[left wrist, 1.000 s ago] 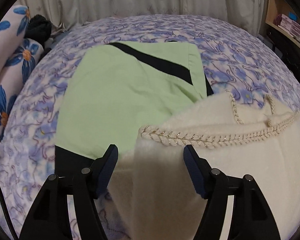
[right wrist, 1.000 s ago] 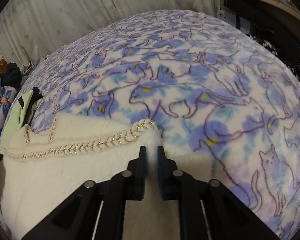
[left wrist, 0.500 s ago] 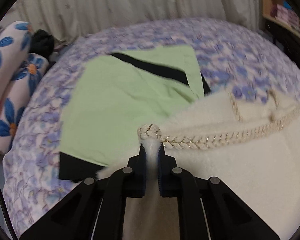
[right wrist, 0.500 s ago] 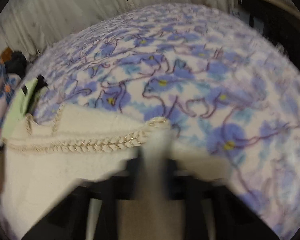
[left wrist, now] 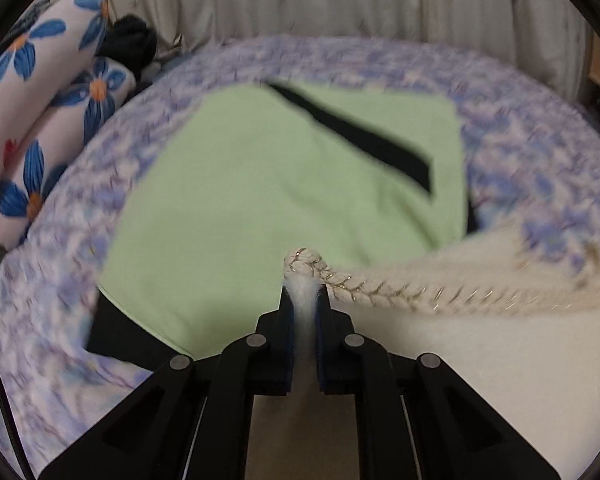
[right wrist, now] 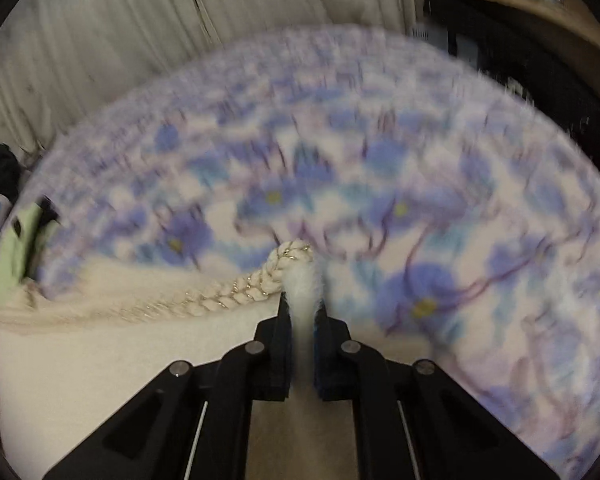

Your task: Fold large clothes

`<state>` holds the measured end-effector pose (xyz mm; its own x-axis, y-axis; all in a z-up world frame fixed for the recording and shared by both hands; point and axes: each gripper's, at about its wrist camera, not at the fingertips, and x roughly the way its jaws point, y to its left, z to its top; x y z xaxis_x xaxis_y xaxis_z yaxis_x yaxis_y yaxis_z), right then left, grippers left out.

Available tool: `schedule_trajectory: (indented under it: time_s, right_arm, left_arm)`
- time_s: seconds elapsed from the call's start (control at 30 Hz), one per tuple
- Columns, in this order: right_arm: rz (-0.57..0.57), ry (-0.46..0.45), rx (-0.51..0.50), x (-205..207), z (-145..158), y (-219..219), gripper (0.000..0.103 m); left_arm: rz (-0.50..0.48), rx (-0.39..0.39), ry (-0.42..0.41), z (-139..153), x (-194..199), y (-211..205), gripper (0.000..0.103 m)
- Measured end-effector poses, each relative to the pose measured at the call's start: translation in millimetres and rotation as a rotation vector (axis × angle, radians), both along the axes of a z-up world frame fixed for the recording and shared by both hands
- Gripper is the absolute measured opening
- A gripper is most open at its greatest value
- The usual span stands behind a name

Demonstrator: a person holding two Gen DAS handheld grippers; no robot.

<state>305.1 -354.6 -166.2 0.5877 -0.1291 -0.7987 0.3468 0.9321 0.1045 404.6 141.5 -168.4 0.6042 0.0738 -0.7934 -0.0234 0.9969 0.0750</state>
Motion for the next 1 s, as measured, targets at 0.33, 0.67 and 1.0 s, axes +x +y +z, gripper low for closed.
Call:
schedule_trajectory:
  time_s: [0.33,0.67,1.0]
  right_arm:
    - [-0.072,-0.031,0.069,-32,37,13,0.031]
    - [0.351,-0.072,0.076,-92,49,180,0.039]
    - [0.336,-0.006,-0.082,-134,18,160,0.039]
  left_arm:
    - [0.071,0.067,-0.078,34,-35,6,0.039]
    - [-0.216,-0.082,-0.042,53,-160,-86,0.039]
    - [-0.023,-0.022,-0.001,7,-187,-61,0.093]
